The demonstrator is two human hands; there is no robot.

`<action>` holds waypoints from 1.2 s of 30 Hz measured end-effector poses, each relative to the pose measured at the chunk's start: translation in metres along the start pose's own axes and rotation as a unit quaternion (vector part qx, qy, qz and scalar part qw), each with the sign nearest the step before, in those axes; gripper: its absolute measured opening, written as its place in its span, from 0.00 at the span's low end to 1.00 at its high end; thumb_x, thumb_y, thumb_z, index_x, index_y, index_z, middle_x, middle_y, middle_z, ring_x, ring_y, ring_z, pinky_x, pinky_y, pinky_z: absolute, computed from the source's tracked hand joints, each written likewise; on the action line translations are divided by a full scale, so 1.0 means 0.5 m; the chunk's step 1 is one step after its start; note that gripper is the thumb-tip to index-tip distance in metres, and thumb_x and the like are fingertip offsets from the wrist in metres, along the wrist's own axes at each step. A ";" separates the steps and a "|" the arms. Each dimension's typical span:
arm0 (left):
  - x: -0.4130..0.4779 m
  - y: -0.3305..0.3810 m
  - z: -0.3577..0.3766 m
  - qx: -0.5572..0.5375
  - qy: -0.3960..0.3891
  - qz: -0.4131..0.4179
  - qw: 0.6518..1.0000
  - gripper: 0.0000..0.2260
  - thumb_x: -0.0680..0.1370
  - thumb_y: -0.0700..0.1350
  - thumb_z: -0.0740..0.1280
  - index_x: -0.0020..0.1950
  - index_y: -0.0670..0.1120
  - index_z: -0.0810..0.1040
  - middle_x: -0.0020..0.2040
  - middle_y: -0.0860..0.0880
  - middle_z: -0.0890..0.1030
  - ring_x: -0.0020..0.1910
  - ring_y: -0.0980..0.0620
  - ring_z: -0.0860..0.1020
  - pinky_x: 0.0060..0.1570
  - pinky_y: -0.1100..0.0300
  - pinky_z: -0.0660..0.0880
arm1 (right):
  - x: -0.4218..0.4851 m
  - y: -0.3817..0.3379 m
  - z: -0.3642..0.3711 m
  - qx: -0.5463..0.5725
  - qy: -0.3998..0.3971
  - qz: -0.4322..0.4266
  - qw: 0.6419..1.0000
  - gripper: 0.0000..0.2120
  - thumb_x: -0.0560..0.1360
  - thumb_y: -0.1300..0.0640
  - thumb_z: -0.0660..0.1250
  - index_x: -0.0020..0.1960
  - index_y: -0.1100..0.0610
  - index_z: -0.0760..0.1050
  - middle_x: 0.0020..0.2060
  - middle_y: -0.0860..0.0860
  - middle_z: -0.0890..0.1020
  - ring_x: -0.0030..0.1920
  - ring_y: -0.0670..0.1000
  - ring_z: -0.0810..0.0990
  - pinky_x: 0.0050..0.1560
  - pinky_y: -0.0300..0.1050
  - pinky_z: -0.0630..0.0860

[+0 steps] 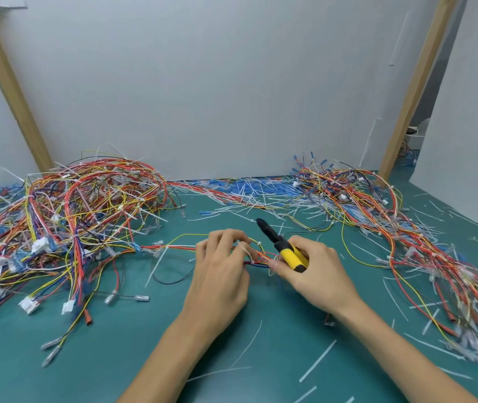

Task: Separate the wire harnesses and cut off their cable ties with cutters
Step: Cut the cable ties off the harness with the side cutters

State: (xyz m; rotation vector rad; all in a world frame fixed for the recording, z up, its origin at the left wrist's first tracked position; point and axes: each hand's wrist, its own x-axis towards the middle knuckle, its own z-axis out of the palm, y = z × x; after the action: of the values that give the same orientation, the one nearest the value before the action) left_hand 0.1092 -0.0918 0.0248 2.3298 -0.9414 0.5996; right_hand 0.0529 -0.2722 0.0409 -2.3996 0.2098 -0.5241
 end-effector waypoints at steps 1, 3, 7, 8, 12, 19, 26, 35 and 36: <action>-0.001 0.002 0.002 -0.024 0.007 -0.009 1.000 0.12 0.71 0.36 0.68 0.50 0.51 0.80 0.57 0.55 0.77 0.61 0.51 0.71 0.56 0.56 0.63 | 0.002 0.000 0.000 0.022 -0.002 0.012 1.000 0.16 0.71 0.44 0.76 0.39 0.53 0.73 0.29 0.53 0.76 0.32 0.52 0.71 0.34 0.46 0.68; 0.000 0.006 0.003 -0.062 0.011 -0.036 0.997 0.08 0.76 0.45 0.66 0.51 0.53 0.83 0.56 0.59 0.78 0.61 0.55 0.71 0.57 0.57 0.62 | 0.006 0.002 -0.001 0.066 -0.005 0.034 0.997 0.15 0.71 0.47 0.77 0.38 0.55 0.74 0.29 0.53 0.76 0.30 0.49 0.69 0.32 0.42 0.64; 0.006 0.006 -0.001 -0.066 -0.023 -0.065 0.995 0.13 0.83 0.53 0.59 0.54 0.57 0.84 0.58 0.62 0.77 0.62 0.59 0.68 0.58 0.56 0.62 | 0.007 0.006 0.001 0.207 -0.031 0.088 0.974 0.14 0.73 0.53 0.77 0.36 0.55 0.73 0.27 0.48 0.75 0.29 0.46 0.68 0.35 0.43 0.63; 0.006 0.005 -0.002 -0.056 -0.029 -0.060 0.996 0.11 0.83 0.52 0.61 0.54 0.57 0.83 0.59 0.61 0.77 0.63 0.58 0.69 0.58 0.56 0.62 | 0.007 0.007 0.002 0.238 -0.041 0.097 0.965 0.13 0.73 0.55 0.76 0.36 0.54 0.73 0.27 0.47 0.74 0.28 0.45 0.68 0.35 0.42 0.63; 0.005 -0.001 0.000 -0.012 -0.046 -0.030 0.998 0.06 0.81 0.45 0.66 0.55 0.55 0.80 0.62 0.58 0.75 0.64 0.54 0.69 0.57 0.56 0.63 | 0.007 0.006 0.003 0.289 -0.054 0.116 0.949 0.12 0.73 0.57 0.76 0.38 0.55 0.73 0.29 0.50 0.72 0.27 0.44 0.67 0.30 0.35 0.63; 0.001 -0.002 0.001 -0.026 -0.036 -0.002 0.999 0.05 0.79 0.44 0.68 0.53 0.53 0.77 0.60 0.56 0.74 0.61 0.53 0.70 0.56 0.58 0.62 | 0.004 0.003 0.006 0.289 -0.047 0.112 0.950 0.11 0.74 0.57 0.75 0.40 0.56 0.73 0.30 0.51 0.68 0.27 0.45 0.65 0.33 0.39 0.62; 0.006 0.018 -0.008 0.046 0.071 0.055 0.995 0.06 0.75 0.46 0.75 0.43 0.48 0.79 0.52 0.52 0.79 0.52 0.49 0.75 0.48 0.56 0.65 | 0.006 0.000 0.010 0.266 -0.043 0.156 0.950 0.13 0.75 0.55 0.74 0.37 0.54 0.73 0.26 0.48 0.70 0.27 0.47 0.64 0.32 0.42 0.60; 0.005 0.022 -0.007 0.186 0.161 0.248 0.937 0.08 0.80 0.36 0.65 0.44 0.43 0.82 0.47 0.48 0.81 0.40 0.46 0.78 0.49 0.52 0.70 | 0.008 -0.003 -0.002 0.303 -0.079 0.223 0.923 0.13 0.77 0.57 0.72 0.37 0.56 0.72 0.22 0.47 0.67 0.23 0.47 0.58 0.26 0.40 0.53; 0.004 0.020 -0.005 0.186 0.165 0.260 0.933 0.07 0.80 0.36 0.65 0.45 0.43 0.82 0.47 0.48 0.82 0.39 0.47 0.78 0.49 0.52 0.70 | 0.008 -0.003 -0.004 0.308 -0.083 0.226 0.920 0.12 0.77 0.57 0.72 0.37 0.57 0.73 0.23 0.48 0.69 0.23 0.47 0.59 0.26 0.39 0.53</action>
State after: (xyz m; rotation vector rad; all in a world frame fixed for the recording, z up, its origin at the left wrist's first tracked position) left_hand 0.1029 -0.0972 0.0310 2.1710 -1.3792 1.4460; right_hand 0.0555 -0.2730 0.0444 -1.6917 0.4384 -0.1320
